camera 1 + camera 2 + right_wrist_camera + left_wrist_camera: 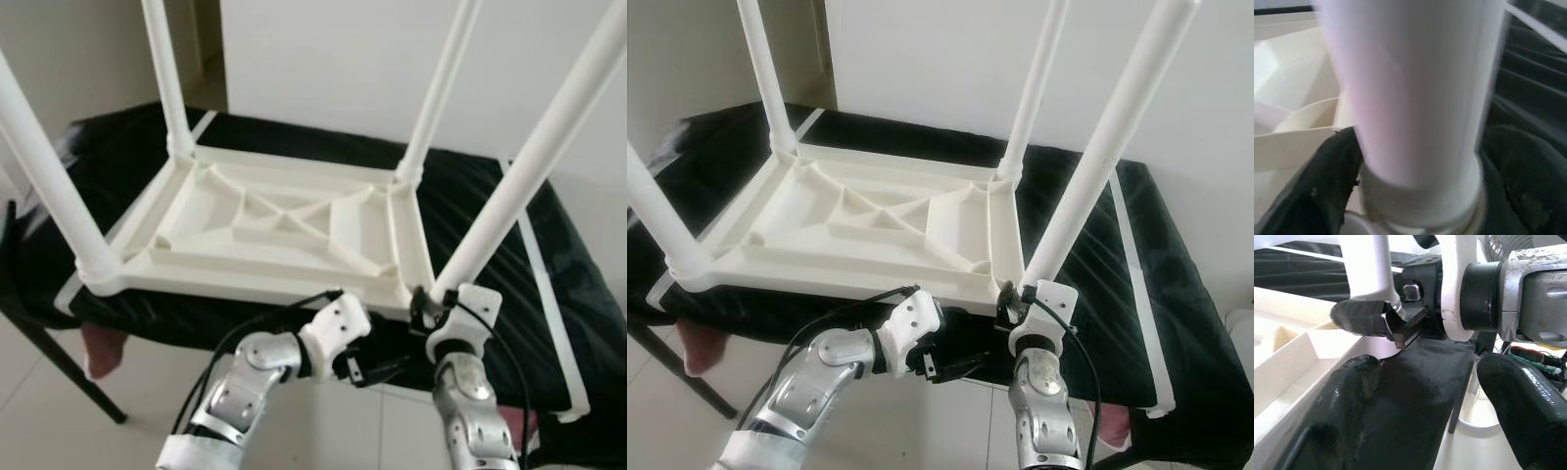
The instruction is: Building children table
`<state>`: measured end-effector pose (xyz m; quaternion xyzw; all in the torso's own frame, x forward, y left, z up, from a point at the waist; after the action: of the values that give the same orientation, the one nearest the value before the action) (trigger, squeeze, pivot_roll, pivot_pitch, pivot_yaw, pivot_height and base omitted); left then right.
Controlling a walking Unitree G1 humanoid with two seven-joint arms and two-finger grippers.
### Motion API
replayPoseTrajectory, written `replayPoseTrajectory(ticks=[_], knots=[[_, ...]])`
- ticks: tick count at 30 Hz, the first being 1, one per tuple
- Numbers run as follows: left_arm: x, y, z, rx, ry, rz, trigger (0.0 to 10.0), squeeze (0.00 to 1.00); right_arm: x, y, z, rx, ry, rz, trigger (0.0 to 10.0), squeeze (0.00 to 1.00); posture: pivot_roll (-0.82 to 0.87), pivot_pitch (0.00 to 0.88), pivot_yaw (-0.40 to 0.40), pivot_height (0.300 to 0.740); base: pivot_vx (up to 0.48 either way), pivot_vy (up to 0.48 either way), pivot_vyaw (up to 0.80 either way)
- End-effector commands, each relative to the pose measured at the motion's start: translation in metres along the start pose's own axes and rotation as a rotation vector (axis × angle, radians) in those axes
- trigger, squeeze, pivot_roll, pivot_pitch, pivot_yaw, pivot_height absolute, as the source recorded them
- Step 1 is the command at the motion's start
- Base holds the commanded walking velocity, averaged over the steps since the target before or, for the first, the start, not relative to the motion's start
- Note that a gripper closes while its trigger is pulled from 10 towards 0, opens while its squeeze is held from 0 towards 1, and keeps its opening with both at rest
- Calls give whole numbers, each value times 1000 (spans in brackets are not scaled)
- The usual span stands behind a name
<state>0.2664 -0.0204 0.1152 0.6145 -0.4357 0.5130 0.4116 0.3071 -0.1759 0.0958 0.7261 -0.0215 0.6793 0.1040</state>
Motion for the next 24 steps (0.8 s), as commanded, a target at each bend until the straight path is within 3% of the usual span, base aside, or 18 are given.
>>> replayPoseTrajectory(ticks=[1,3,4,5,13,24], knots=[[4,-2,1,45,17,6,10000,0,3,2,0,37,28,-2,10000,1000,24,0,-61,740,0,0,0],[4,-2,1,46,17,6,10000,0,5,4,1,67,45,-17,10000,1000,26,0,-63,740,0,0,0],[4,-3,0,47,17,6,10000,0,5,6,2,87,51,-21,10000,192,26,0,-64,740,0,0,0],[4,-3,0,50,18,6,10000,0,5,8,3,107,52,-27,10000,0,26,0,-64,740,0,0,0],[4,-3,-1,54,19,3,10000,0,7,9,8,196,71,-46,10000,0,30,0,-67,740,0,0,0],[6,-6,-2,66,20,4,10000,0,9,7,12,209,89,-39,10000,0,36,0,-65,740,0,0,0]])
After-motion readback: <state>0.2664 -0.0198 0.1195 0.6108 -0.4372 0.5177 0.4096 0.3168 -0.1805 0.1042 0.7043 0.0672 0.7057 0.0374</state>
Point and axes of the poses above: a point about 5 cm out from each wrist's last joint towards the gripper, its own z axis pointing out of the wrist towards the gripper, its own x axis along the axis of the wrist's last joint, y = z × x, the point moved 4 cm from there along z, pointing out of the wrist towards the gripper, and after that the axes turned 13 degrees about -z, right-handed, at the moved point
